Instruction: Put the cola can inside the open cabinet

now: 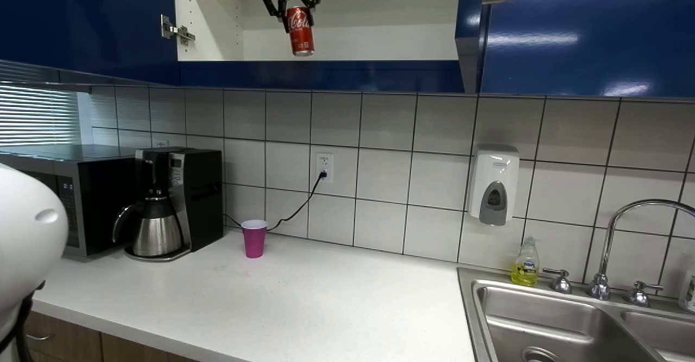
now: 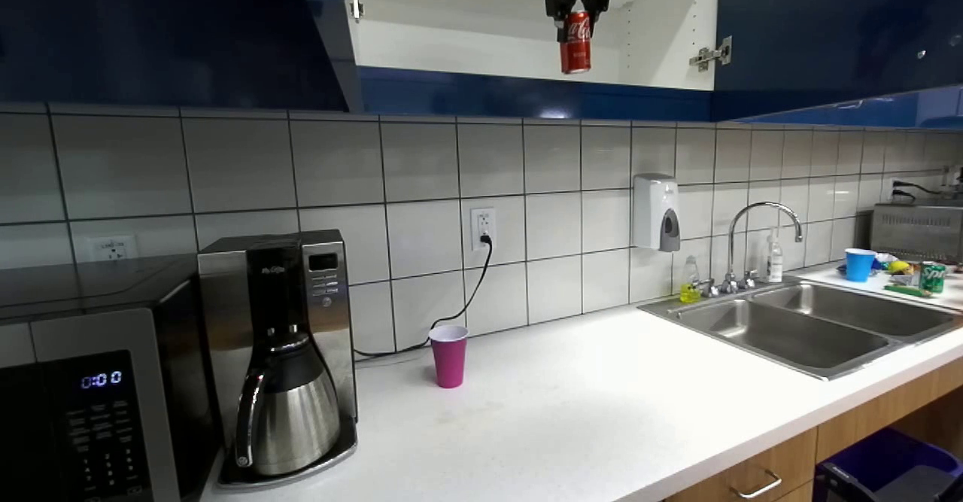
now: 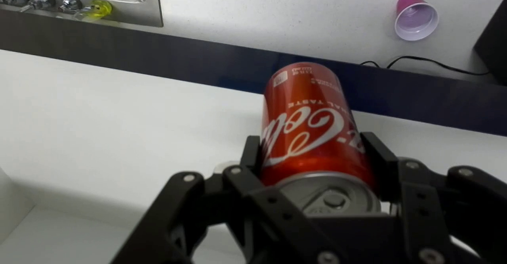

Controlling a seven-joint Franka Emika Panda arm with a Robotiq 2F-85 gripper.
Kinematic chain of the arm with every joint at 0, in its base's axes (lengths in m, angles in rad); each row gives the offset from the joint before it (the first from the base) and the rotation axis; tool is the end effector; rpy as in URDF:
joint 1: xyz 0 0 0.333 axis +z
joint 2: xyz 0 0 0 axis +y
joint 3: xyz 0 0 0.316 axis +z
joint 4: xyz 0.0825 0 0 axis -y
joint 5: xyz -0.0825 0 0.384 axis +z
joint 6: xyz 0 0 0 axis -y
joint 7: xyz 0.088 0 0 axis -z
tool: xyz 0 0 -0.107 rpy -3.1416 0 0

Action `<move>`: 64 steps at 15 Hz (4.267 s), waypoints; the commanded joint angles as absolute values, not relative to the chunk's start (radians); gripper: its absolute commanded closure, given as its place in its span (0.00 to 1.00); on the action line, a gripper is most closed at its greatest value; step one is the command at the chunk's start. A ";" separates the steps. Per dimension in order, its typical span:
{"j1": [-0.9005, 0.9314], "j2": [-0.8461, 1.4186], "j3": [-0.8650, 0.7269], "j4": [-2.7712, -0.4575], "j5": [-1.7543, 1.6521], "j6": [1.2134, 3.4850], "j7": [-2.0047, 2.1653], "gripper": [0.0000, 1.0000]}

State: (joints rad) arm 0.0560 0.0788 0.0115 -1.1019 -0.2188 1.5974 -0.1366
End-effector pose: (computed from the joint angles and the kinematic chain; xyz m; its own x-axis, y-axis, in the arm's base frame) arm 0.5540 0.0142 0.8039 0.9060 0.1998 0.3732 0.1078 -0.9614 0.2530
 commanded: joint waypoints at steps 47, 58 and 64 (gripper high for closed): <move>0.018 0.350 -0.005 -0.640 -0.116 1.434 -0.106 0.00; -0.003 0.243 -0.007 -0.720 -0.091 1.375 -0.186 0.00; 0.004 0.106 -0.006 -0.897 -0.076 1.356 -0.270 0.00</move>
